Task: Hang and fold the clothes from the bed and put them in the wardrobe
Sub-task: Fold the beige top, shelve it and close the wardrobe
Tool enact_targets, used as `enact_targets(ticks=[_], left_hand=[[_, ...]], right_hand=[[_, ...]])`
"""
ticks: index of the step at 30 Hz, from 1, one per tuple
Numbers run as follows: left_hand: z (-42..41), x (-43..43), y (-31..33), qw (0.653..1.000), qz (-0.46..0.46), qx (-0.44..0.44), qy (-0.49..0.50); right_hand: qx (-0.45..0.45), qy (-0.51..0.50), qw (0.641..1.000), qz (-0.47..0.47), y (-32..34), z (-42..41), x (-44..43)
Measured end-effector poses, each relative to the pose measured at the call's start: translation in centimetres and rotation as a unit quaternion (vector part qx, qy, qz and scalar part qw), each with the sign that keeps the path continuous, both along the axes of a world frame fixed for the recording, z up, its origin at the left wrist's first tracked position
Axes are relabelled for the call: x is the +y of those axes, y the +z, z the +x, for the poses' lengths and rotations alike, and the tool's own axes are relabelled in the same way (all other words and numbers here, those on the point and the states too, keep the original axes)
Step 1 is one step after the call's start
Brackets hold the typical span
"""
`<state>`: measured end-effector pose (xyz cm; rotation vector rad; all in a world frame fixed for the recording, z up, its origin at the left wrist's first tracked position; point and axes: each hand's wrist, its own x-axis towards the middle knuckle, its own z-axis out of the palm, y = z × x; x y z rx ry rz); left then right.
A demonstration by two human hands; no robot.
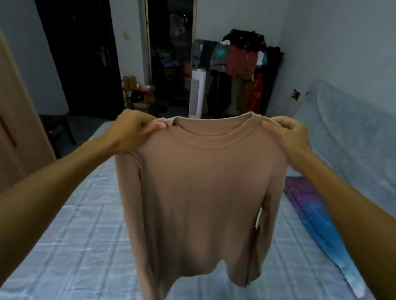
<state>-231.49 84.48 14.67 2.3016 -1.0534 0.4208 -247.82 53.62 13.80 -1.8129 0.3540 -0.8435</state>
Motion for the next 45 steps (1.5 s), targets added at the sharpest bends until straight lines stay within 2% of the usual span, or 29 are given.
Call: enact_targets(ticks=[6,12,17,21,23,25,27,30,32,36,39,45], left_hand=[[3.8,-2.1,-4.0,0.989,0.063,0.119,-0.056],[13.3,-8.3,-10.5,0.97,0.123,0.209,-0.037],[25.2,-17.4,-21.9,0.961,0.196,0.187,0.051],[34.5,-26.2,-34.4,0.962,0.119,0.122,0.216],[35.2,-29.6,-41.0,0.955,0.083,0.142,0.245],[33.5,-30.8,-48.1,0.964,0.094,0.158,0.191],[30.8,-29.1,-55.3,0.968,0.145,0.159,0.129],[26.2,-23.8,-63.1,0.948,0.238,0.198,0.077],[23.1,-20.5,-66.4,0.933,0.281,0.209,0.078],[18.0,-17.3,-68.8,0.92,0.304,0.226,0.104],[16.1,-16.9,-68.6,0.912,0.318,0.232,0.117],[11.0,-13.1,-67.2,0.898,0.368,0.241,0.018]], right_hand=[[0.137,0.051,0.989,-0.009,-3.1,1.7,-3.0],[0.304,0.072,0.946,-0.086,-9.8,11.3,-8.7],[0.345,0.006,0.927,-0.144,-23.7,24.8,-15.5],[0.306,-0.161,0.916,-0.204,-36.9,36.1,-19.7],[0.298,-0.187,0.902,-0.25,-43.7,39.1,-19.7],[0.3,-0.15,0.901,-0.274,-50.5,39.1,-18.2],[0.323,-0.071,0.897,-0.294,-57.2,36.8,-16.0],[0.368,0.033,0.866,-0.337,-65.0,31.4,-13.0],[0.4,0.074,0.841,-0.358,-67.9,28.7,-11.8],[0.417,0.058,0.819,-0.39,-69.4,27.7,-11.1],[0.442,0.061,0.813,-0.374,-69.1,27.1,-10.6],[0.498,0.077,0.794,-0.34,-68.3,17.6,-5.7]])
